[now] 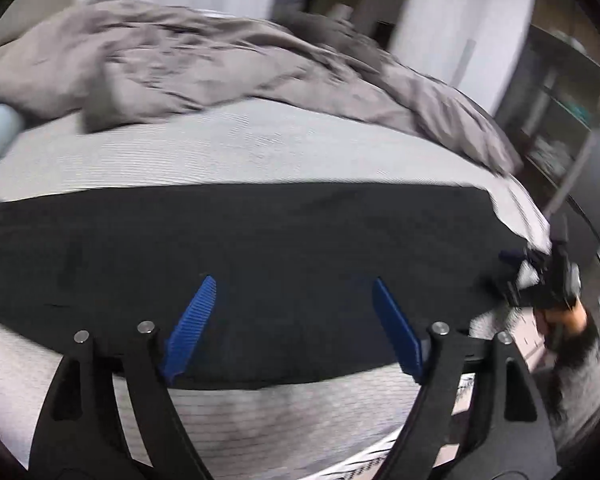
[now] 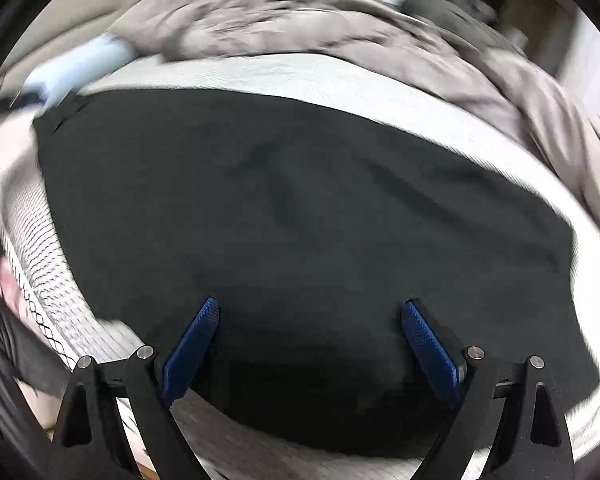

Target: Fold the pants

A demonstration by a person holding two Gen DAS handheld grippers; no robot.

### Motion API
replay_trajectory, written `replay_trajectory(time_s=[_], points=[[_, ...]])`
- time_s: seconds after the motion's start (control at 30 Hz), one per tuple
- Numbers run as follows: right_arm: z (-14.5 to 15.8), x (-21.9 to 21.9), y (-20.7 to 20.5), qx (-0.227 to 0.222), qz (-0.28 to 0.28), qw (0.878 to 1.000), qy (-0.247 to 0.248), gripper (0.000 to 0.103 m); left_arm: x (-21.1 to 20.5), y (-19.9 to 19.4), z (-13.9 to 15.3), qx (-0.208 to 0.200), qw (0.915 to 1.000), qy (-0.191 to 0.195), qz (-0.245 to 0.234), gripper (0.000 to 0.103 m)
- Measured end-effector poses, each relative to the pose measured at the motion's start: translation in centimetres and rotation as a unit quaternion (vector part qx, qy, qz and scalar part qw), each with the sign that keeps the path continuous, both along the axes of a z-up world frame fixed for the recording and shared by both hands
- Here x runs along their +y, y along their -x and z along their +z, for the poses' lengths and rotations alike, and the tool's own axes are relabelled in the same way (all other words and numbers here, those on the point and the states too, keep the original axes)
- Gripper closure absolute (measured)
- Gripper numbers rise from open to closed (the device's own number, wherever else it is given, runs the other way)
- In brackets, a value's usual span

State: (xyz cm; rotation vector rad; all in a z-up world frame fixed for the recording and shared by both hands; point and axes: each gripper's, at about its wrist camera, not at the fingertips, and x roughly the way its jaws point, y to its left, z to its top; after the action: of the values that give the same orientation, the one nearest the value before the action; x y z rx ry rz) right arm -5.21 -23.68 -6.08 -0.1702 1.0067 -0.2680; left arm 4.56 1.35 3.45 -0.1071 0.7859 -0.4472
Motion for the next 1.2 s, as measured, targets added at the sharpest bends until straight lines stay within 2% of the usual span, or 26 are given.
replay_trajectory(time_s=[0.07,0.1,0.2,0.33,0.4,0.5,0.53,0.6,0.7,0.73,0.77,0.8,0.83,0.93,1.0,1.03,1.07,1.1,1.13,1.2], points=[[0.6,-4.0,2.5,-0.009,-0.069,0.997,0.022,0.011,-4.7,0.1,-1.1,0.005,0.9996,-0.017,-0.024,0.024],[1.0,-5.9,3.7,-0.018,-0.095,0.995,0.005,0.011,-6.6,0.1,-1.7,0.009,0.9989,-0.027,-0.037,0.024],[1.9,-10.9,6.7,-0.052,-0.178,0.983,-0.003,0.013,-11.4,-0.9,-3.5,0.016,0.9966,-0.047,-0.066,0.024],[2.6,-12.3,7.9,-0.069,-0.206,0.976,-0.012,0.012,-15.5,-1.6,-5.3,0.017,0.9933,-0.070,-0.091,0.024],[3.5,-12.7,9.8,-0.098,-0.220,0.968,-0.065,0.012,-16.3,-1.8,-6.1,0.019,0.9922,-0.073,-0.099,0.024],[4.4,-14.7,12.0,-0.152,-0.242,0.941,-0.182,0.012,-16.3,-2.7,-7.2,0.031,0.9909,-0.073,-0.109,0.024],[4.3,-15.9,12.8,-0.170,-0.246,0.924,-0.237,0.012,-16.3,-2.9,-7.7,0.033,0.9908,-0.075,-0.108,0.024],[3.5,-17.5,13.0,-0.186,-0.260,0.900,-0.296,0.013,-16.4,-3.2,-8.2,0.033,0.9907,-0.077,-0.107,0.023],[2.7,-19.2,11.9,-0.215,-0.258,0.871,-0.359,0.020,-16.7,-3.6,-8.5,0.036,0.9916,-0.071,-0.102,0.023],[2.8,-19.8,11.1,-0.231,-0.251,0.862,-0.375,0.026,-16.8,-3.8,-8.5,0.039,0.9919,-0.070,-0.099,0.023],[3.0,-19.7,10.2,-0.242,-0.248,0.856,-0.385,0.041,-17.1,-4.0,-8.5,0.041,0.9923,-0.068,-0.096,0.023],[2.9,-20.3,9.2,-0.247,-0.256,0.851,-0.386,0.052,-17.4,-4.3,-8.4,0.042,0.9926,-0.066,-0.092,0.023],[3.0,-20.5,8.3,-0.242,-0.265,0.853,-0.380,0.077,-17.6,-4.5,-8.2,0.044,0.9927,-0.067,-0.090,0.023],[4.3,-20.2,6.9,-0.240,-0.262,0.874,-0.333,0.086,-18.5,-5.0,-8.0,0.045,0.9929,-0.068,-0.086,0.023],[4.7,-20.8,6.8,-0.224,-0.280,0.888,-0.287,0.086,-18.9,-4.9,-8.2,0.041,0.9918,-0.080,-0.092,0.023],[4.3,-21.2,7.1,-0.211,-0.296,0.892,-0.268,0.081,-19.0,-4.8,-8.3,0.037,0.9914,-0.085,-0.093,0.023],[3.5,-21.8,7.3,-0.196,-0.310,0.888,-0.276,0.074,-19.0,-4.8,-8.3,0.036,0.9912,-0.088,-0.092,0.023],[3.1,-22.3,7.4,-0.193,-0.316,0.881,-0.293,0.072,-19.0,-4.8,-8.3,0.036,0.9915,-0.087,-0.090,0.023],[3.1,-22.8,8.2,-0.206,-0.316,0.870,-0.318,0.071,-18.9,-4.7,-8.1,0.036,0.9922,-0.080,-0.089,0.023],[3.8,-22.7,9.4,-0.226,-0.314,0.862,-0.326,0.062,-18.8,-4.6,-7.7,0.035,0.9926,-0.063,-0.097,0.023]])
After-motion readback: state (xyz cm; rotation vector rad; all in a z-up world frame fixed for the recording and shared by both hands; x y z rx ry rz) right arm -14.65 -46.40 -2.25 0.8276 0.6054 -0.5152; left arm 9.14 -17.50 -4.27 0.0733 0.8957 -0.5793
